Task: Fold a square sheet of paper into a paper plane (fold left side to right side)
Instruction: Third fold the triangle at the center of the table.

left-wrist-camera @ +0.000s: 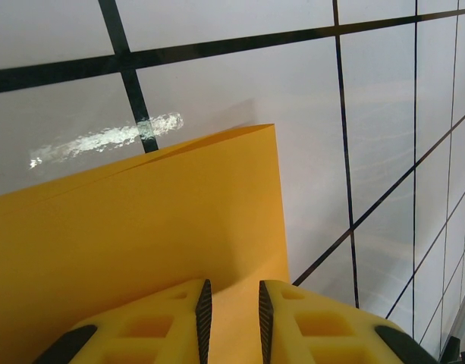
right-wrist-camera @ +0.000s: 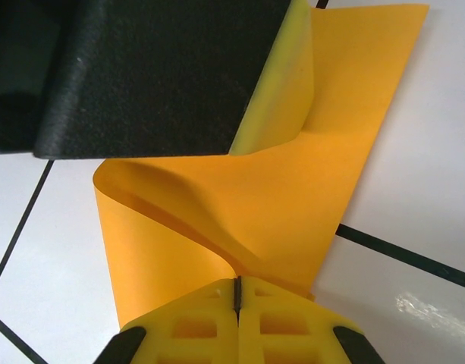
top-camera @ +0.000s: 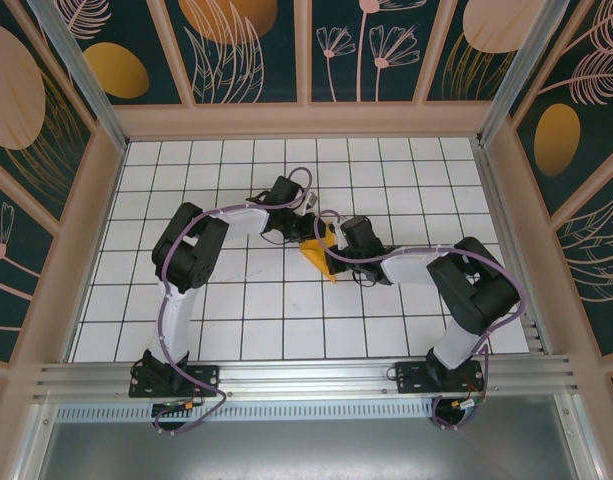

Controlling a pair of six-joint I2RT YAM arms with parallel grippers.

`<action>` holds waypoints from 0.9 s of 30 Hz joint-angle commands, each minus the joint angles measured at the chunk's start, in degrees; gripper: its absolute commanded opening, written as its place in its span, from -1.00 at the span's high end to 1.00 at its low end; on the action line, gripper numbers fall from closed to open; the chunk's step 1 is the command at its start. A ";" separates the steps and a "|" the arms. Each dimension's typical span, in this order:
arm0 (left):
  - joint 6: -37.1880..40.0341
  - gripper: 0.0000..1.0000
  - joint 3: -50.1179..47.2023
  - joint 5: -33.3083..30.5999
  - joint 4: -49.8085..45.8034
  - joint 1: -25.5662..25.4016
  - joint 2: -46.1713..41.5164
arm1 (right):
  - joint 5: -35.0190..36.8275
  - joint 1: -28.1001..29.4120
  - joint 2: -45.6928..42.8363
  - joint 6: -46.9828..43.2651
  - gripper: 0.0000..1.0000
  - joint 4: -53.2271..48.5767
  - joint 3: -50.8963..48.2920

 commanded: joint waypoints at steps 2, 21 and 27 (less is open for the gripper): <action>1.00 0.46 0.07 -1.35 -2.66 -1.06 3.20 | -0.01 -0.52 0.40 1.57 1.00 0.10 -0.56; 0.99 0.47 -0.18 -1.51 -2.76 -1.00 3.46 | 1.08 -0.89 -0.94 2.19 1.00 -0.05 -1.27; 1.08 0.47 -0.21 -1.44 -2.67 -1.08 3.46 | 1.09 -1.02 -1.11 2.11 1.00 -0.05 -1.29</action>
